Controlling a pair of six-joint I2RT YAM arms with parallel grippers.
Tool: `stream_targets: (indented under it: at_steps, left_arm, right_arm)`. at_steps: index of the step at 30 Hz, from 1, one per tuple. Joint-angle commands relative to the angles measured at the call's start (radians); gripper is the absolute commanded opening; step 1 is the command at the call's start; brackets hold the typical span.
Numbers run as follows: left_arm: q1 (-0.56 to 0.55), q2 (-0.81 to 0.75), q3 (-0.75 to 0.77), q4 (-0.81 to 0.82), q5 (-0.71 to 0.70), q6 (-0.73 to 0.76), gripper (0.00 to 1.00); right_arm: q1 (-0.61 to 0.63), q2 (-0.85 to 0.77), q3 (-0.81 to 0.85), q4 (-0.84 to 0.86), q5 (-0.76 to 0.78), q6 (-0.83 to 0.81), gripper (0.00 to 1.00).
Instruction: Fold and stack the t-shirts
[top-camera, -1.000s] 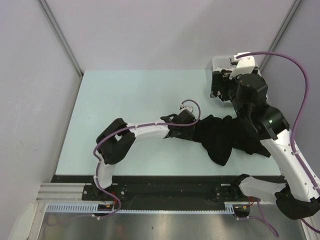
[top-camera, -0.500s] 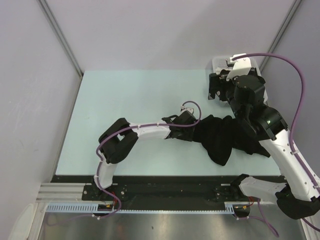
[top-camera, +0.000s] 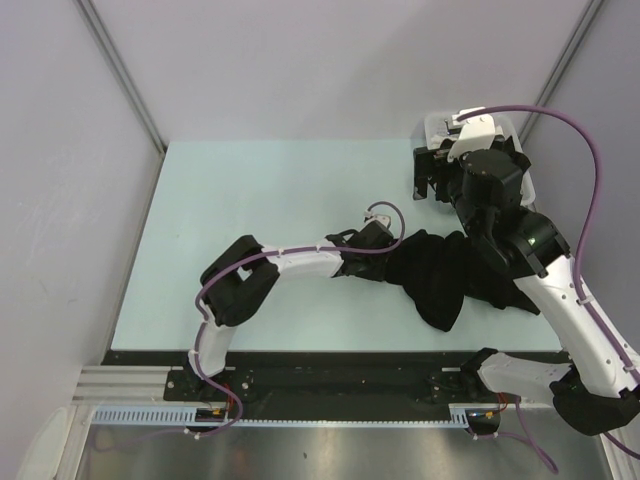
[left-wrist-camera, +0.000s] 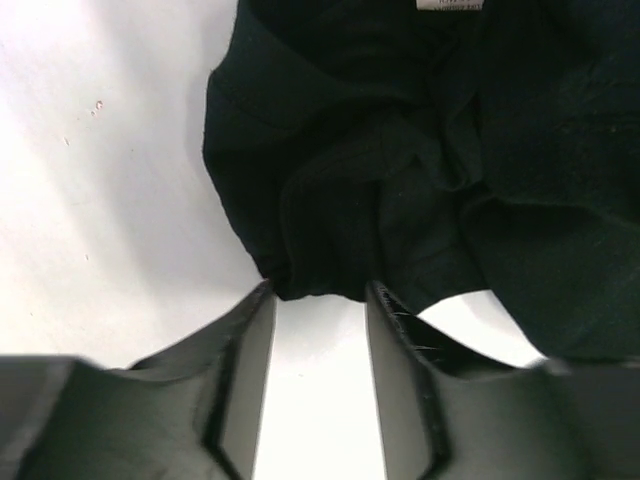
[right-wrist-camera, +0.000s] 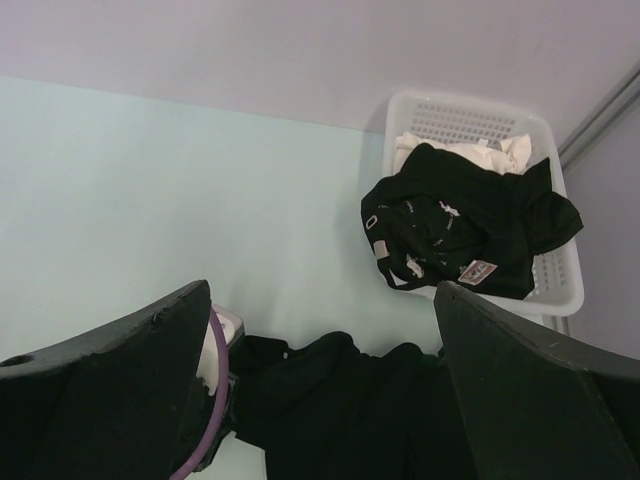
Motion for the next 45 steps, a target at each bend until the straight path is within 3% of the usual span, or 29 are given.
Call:
stream_targets:
  at_steps: [1, 5, 10, 11, 22, 30, 45]
  left_arm:
    - [-0.004, 0.015, 0.04, -0.011, 0.018, 0.032, 0.42]
    - [-0.004, 0.027, 0.043, -0.014, 0.026, 0.038, 0.24]
    - [-0.003, 0.029, 0.057, -0.028, 0.003, 0.046, 0.09]
    - [-0.001, 0.026, 0.06, -0.031, -0.008, 0.05, 0.01]
    - [0.036, -0.059, 0.088, -0.178, -0.191, 0.096, 0.0]
    - [0.132, -0.242, -0.015, -0.226, -0.267, 0.04, 0.0]
    - [0.269, -0.523, -0.092, -0.333, -0.395, 0.032, 0.0]
  right_arm:
    - [0.006, -0.003, 0.006, 0.029, 0.027, -0.022, 1.0]
    - [0.006, -0.013, 0.0, 0.025, 0.027, -0.025, 1.0]
    - [0.007, -0.01, -0.001, 0.023, 0.024, -0.025, 1.0]
    - [0.009, -0.01, 0.0, 0.023, 0.022, -0.024, 1.0]
    - [0.009, -0.008, -0.061, 0.049, 0.048, -0.021, 1.0]
    - [0.004, 0.01, -0.17, 0.114, 0.143, -0.056, 1.0]
    - [-0.062, 0.101, -0.19, 0.048, 0.042, 0.134, 1.0]
